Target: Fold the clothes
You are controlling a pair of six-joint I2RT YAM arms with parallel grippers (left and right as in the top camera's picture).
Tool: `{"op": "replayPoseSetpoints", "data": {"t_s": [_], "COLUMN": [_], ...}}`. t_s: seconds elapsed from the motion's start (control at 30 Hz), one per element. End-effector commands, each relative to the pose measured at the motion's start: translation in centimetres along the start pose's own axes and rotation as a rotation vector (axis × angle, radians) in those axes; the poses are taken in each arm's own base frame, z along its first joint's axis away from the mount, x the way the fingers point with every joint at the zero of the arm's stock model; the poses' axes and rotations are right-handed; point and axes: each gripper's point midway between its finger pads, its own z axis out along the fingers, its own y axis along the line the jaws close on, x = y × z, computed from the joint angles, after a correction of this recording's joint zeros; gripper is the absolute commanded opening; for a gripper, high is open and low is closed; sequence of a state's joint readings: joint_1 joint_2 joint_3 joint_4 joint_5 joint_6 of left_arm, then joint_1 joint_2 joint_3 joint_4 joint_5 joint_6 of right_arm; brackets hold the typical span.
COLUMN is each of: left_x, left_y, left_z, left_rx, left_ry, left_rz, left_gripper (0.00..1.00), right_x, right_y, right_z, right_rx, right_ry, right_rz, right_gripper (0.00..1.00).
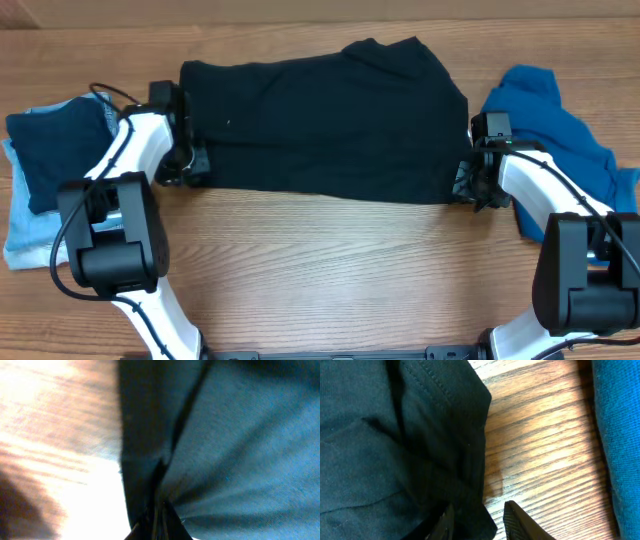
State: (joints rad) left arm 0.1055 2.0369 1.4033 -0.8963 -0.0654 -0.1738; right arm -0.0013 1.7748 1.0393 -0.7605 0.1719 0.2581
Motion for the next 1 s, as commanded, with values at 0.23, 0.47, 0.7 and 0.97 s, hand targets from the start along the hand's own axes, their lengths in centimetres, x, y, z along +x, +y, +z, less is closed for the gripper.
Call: {"op": "replayPoseSetpoints", "data": {"t_s": [0.23,0.47,0.7,0.97], "left_x": [2.7,6.6,6.6,6.9], "left_y": [-2.3,-2.1,-1.0,-1.0], "left_z": [-0.6,-1.5,-1.2,-1.3], "left_rx": [0.305,0.32,0.254,0.253], "left_ry": [0.159,0.316,0.312,0.324], "left_rz": [-0.09,-0.015,-0.029,-0.03], "left_gripper": [0.04,0.04,0.04,0.04], "right_x": [0.2,0.1,-10.0,-4.5], "right_y": [-0.3,-0.2,6.9,24.8], "right_z": [0.2,0.2,-12.6,-14.3], "right_rx": [0.003,0.001,-0.207,-0.525], "right_ry": [0.009,0.003,-0.302,-0.352], "right_rz": [0.009,0.01,-0.21,-0.716], "right_gripper": [0.36,0.34,0.35,0.23]}}
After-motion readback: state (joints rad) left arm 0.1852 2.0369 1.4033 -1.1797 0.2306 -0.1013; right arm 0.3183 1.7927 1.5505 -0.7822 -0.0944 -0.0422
